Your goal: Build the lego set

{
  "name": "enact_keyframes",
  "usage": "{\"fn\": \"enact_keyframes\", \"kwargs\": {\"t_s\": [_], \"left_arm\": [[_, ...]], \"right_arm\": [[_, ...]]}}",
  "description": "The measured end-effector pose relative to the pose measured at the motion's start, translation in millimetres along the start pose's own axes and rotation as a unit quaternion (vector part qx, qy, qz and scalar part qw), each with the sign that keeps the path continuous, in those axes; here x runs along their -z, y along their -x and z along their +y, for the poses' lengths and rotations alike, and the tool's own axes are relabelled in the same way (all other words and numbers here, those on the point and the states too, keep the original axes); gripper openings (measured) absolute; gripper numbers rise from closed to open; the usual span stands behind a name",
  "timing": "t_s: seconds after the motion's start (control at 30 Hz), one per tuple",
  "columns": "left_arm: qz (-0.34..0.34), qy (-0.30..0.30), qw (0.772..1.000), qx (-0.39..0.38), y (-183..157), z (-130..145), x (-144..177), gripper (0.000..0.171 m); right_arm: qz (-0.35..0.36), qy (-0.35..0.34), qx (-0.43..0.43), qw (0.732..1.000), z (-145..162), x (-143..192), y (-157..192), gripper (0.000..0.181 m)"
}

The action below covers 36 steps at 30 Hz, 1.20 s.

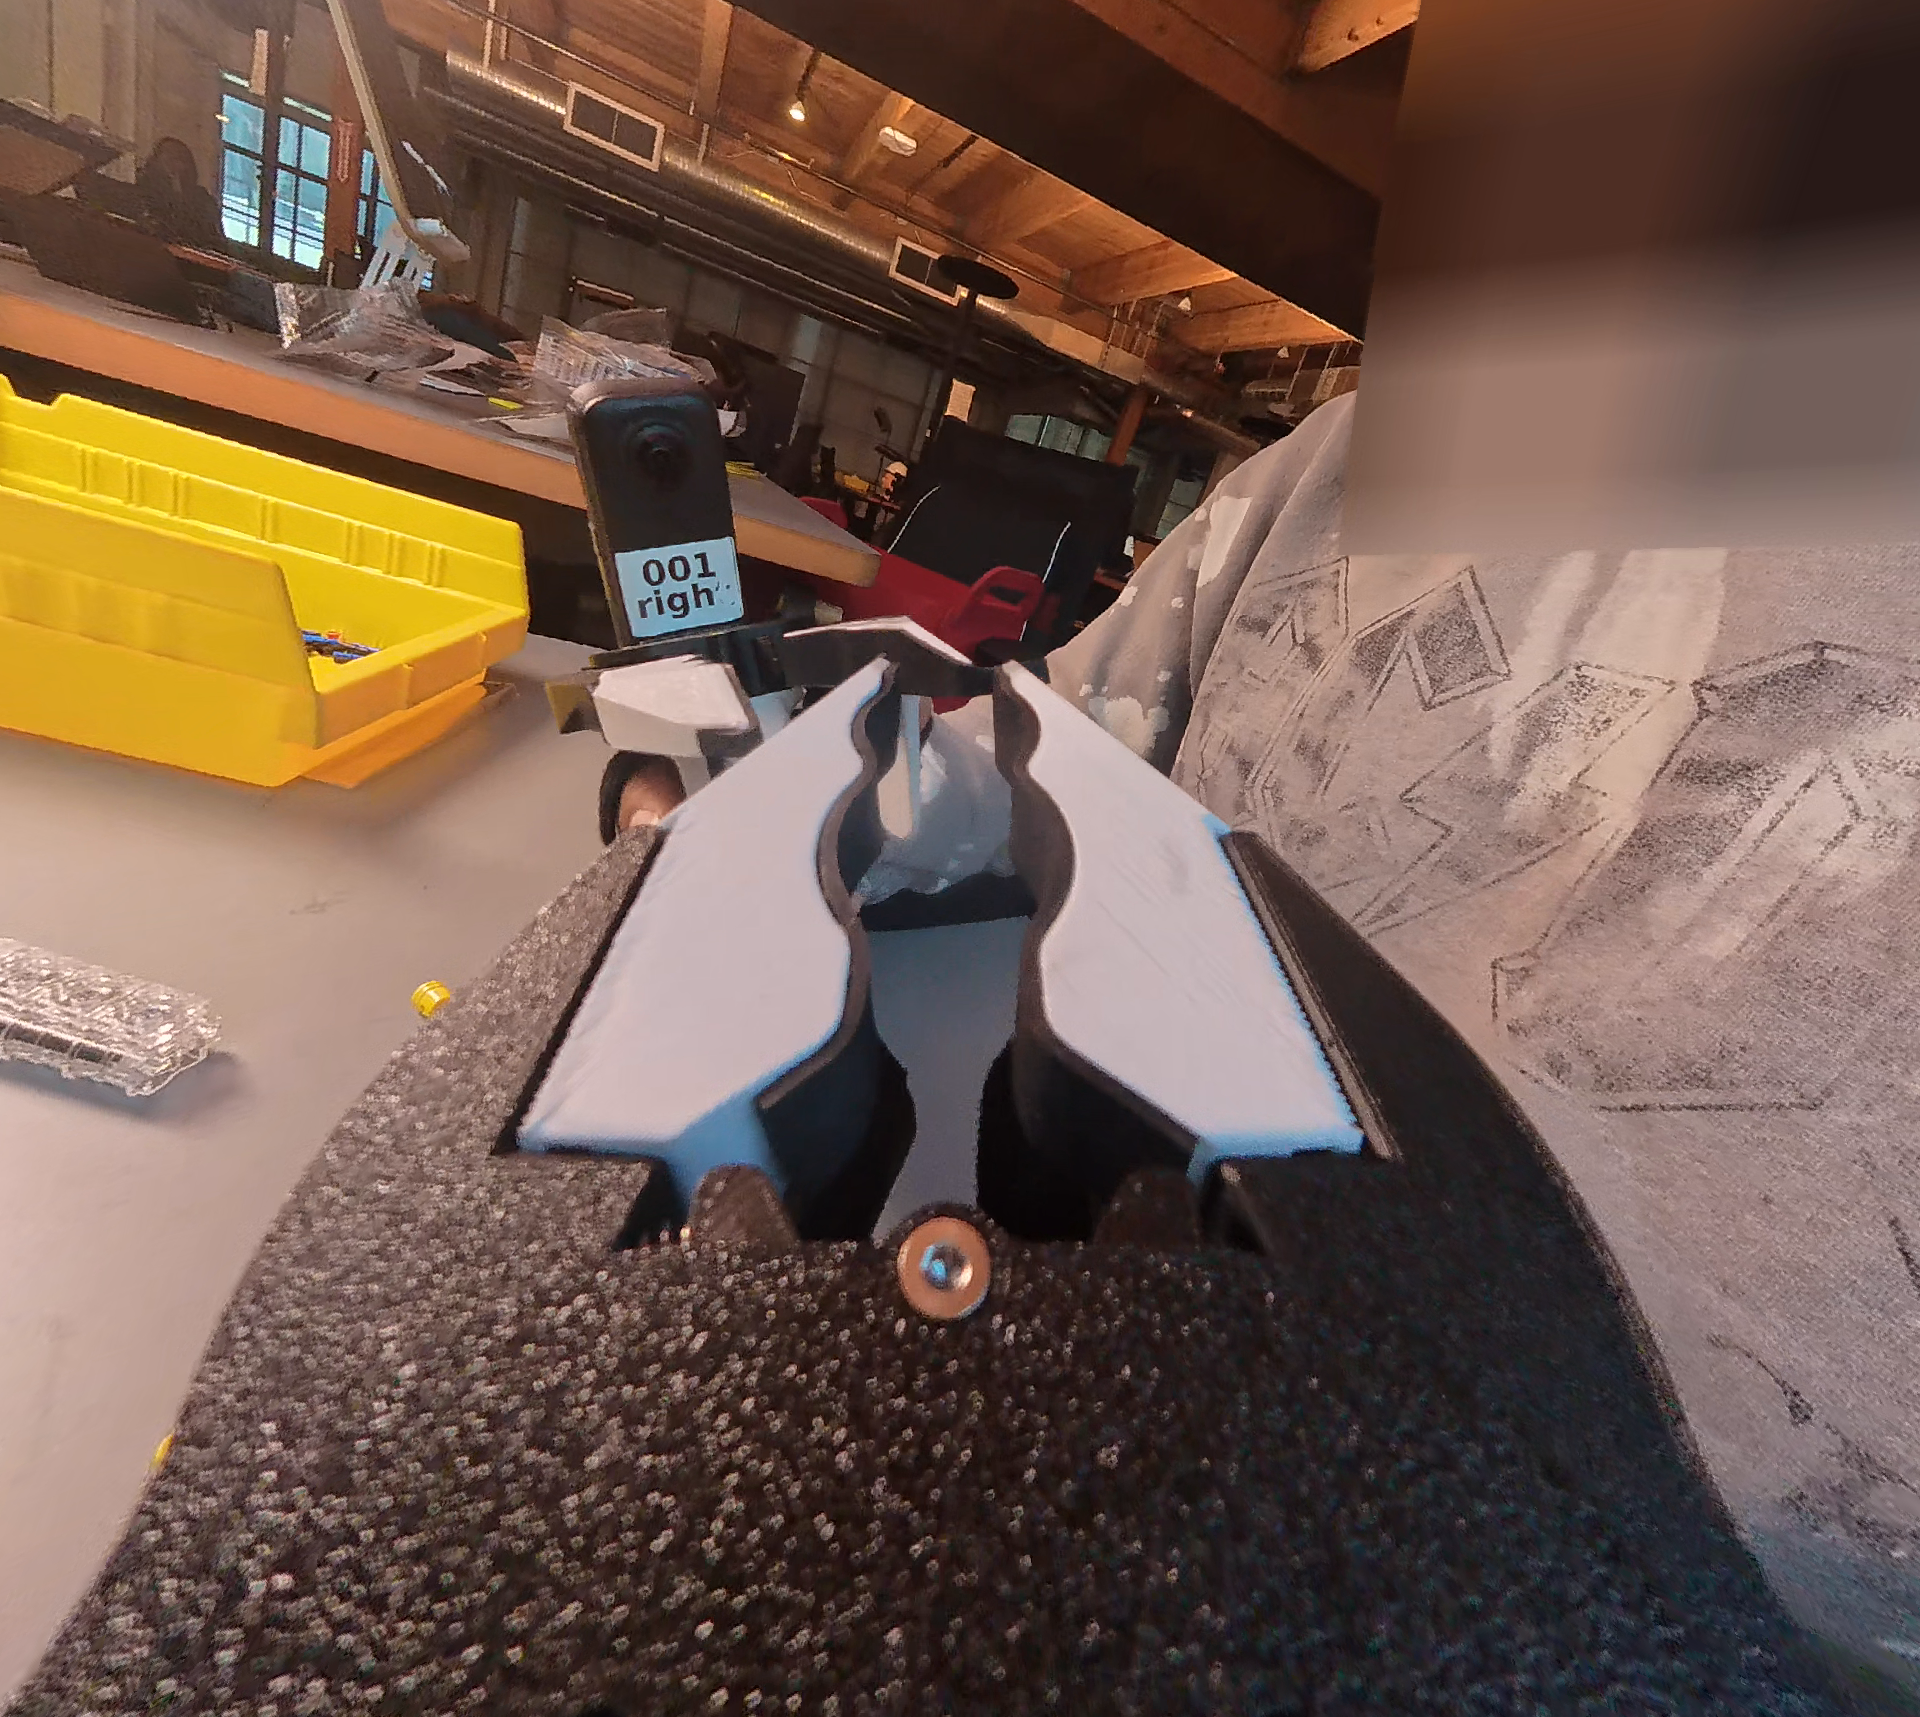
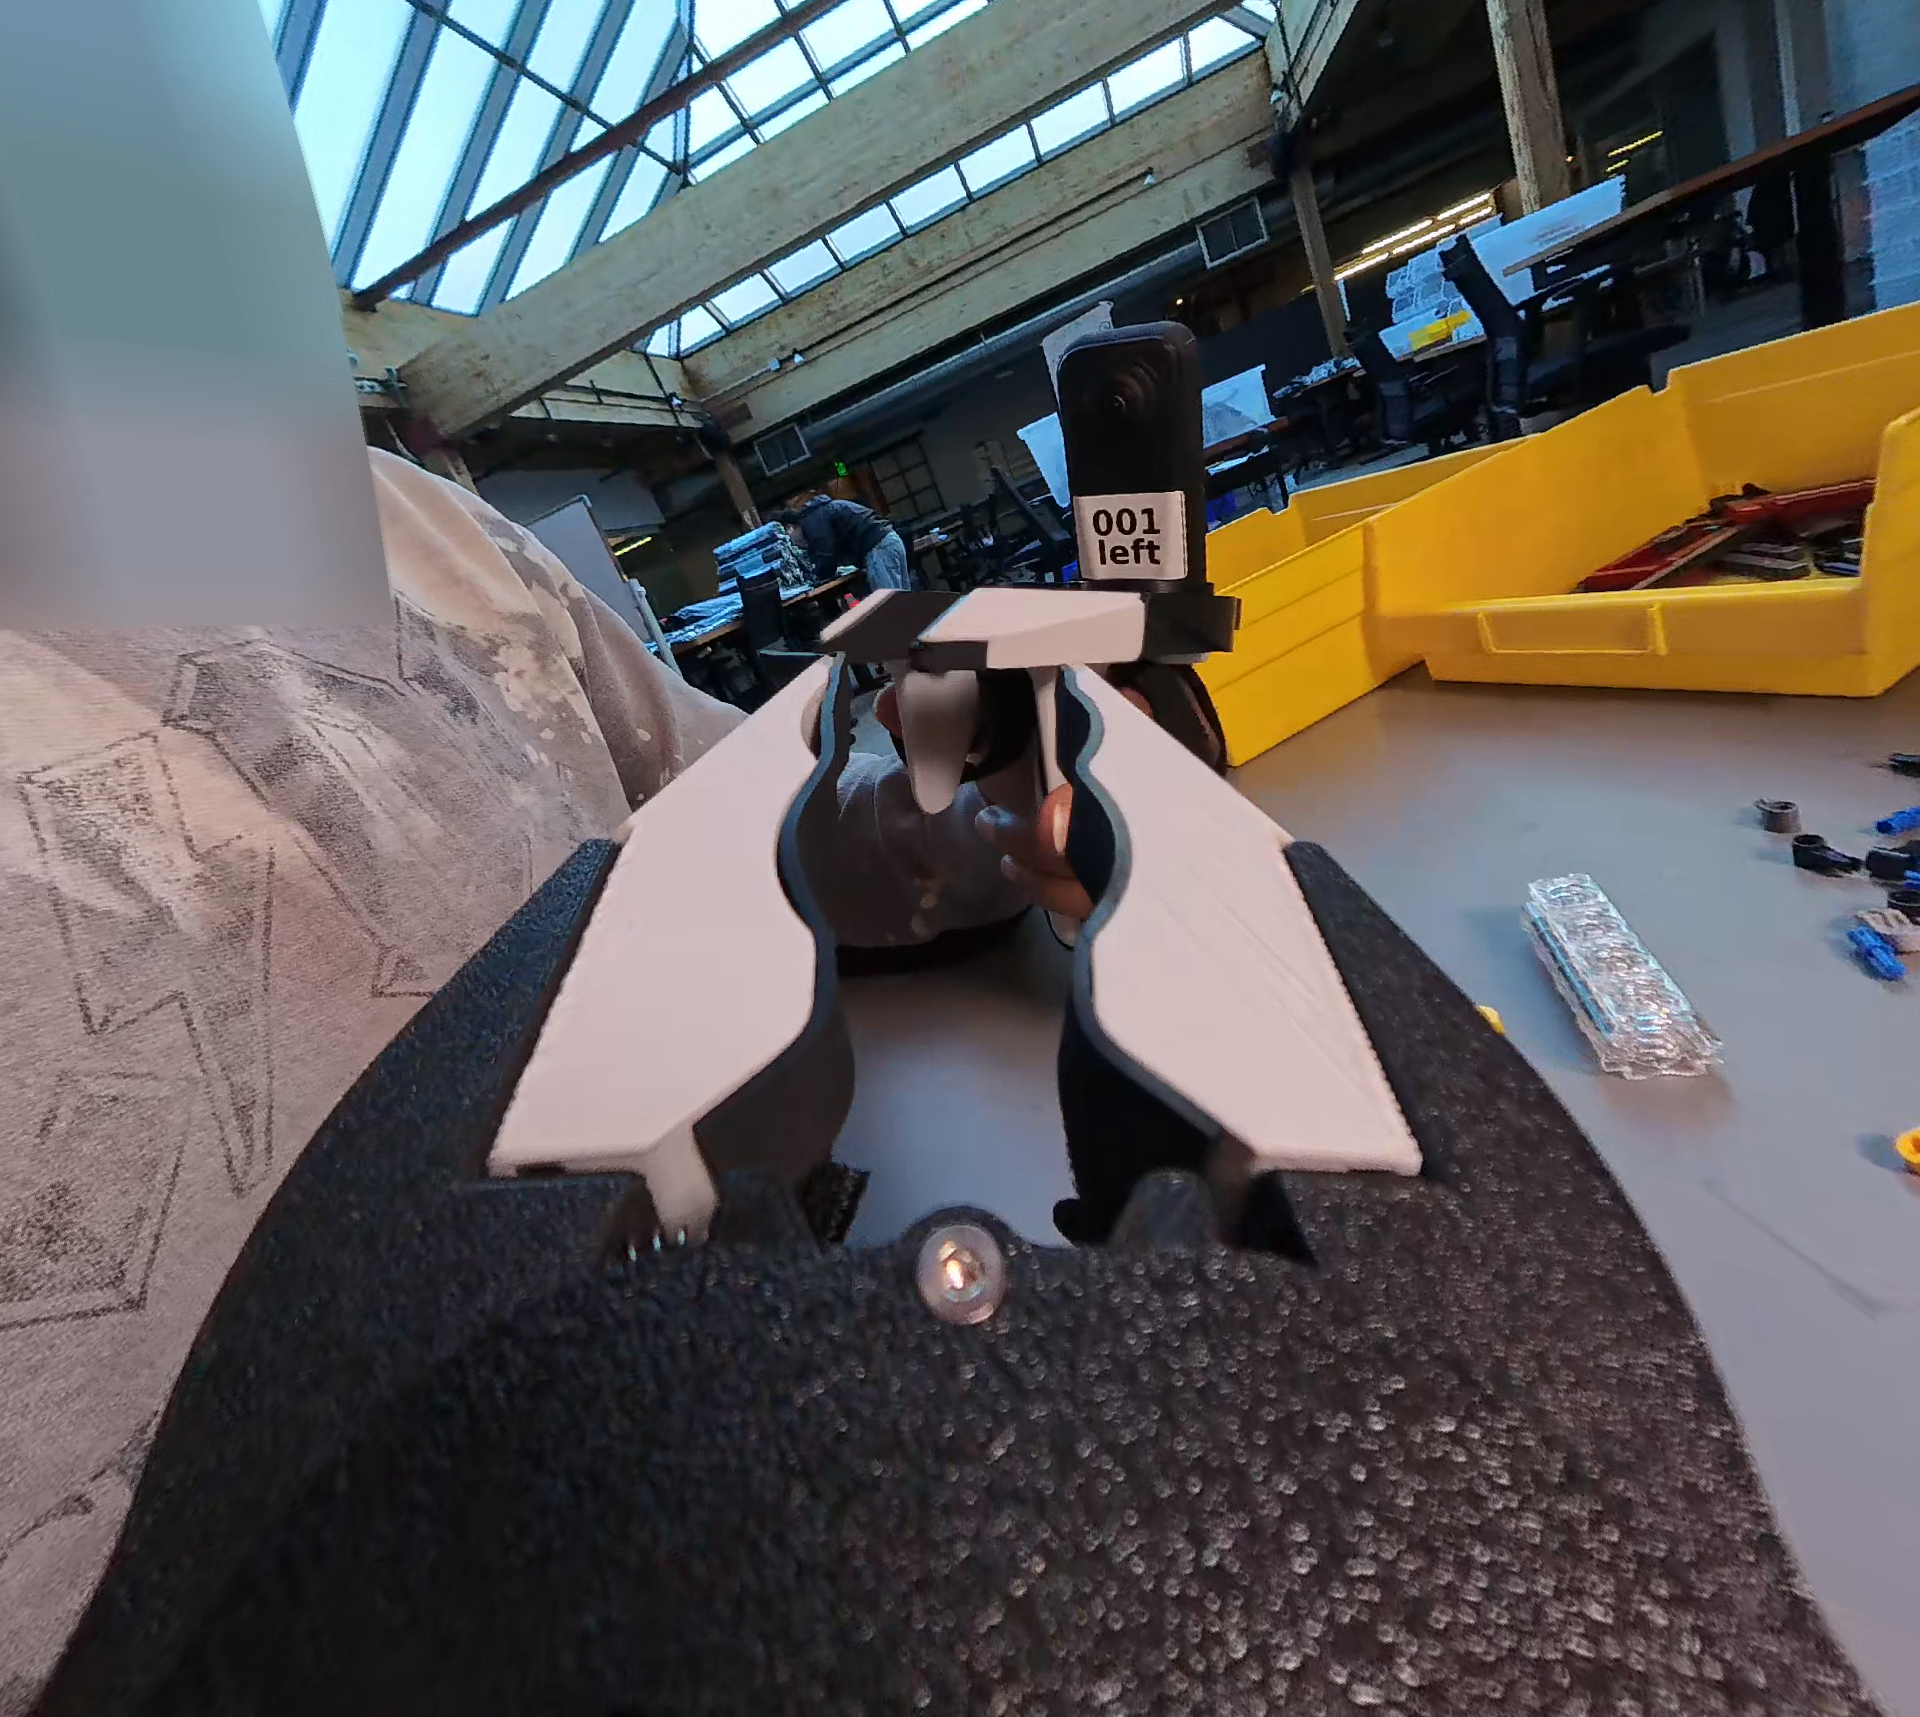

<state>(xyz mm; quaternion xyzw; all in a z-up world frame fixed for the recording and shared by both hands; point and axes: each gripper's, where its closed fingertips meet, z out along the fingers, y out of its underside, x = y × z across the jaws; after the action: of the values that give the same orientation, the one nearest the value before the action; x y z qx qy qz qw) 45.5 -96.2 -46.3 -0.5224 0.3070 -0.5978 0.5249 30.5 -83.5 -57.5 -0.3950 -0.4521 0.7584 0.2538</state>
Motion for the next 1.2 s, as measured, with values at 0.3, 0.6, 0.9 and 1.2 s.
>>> {"fn": "enact_keyframes", "kwargs": {"t_s": [0.3, 0.6, 0.9, 1.2], "left_arm": [[-0.004, 0.036, 0.999, -0.013, -2, 10, -7, 0.014], [-0.025, 0.066, 0.997, -0.012, 3, 18, -7, 0.011], [-0.016, 0.104, 0.994, -0.015, -2, 27, -4, 0.016], [0.026, 0.082, 0.996, 0.018, -12, 22, -2, 0.021]], "right_arm": [[0.003, 0.014, -0.002, 1.0, 5, -2, -1, 0.038], [0.014, 0.035, 0.01, 0.999, 10, -1, -4, 0.03], [0.019, 0.075, 0.015, 0.997, 20, 0, -7, 0.041], [0.004, 0.078, 0.017, 0.997, 20, 0, -1, 0.041]]}}
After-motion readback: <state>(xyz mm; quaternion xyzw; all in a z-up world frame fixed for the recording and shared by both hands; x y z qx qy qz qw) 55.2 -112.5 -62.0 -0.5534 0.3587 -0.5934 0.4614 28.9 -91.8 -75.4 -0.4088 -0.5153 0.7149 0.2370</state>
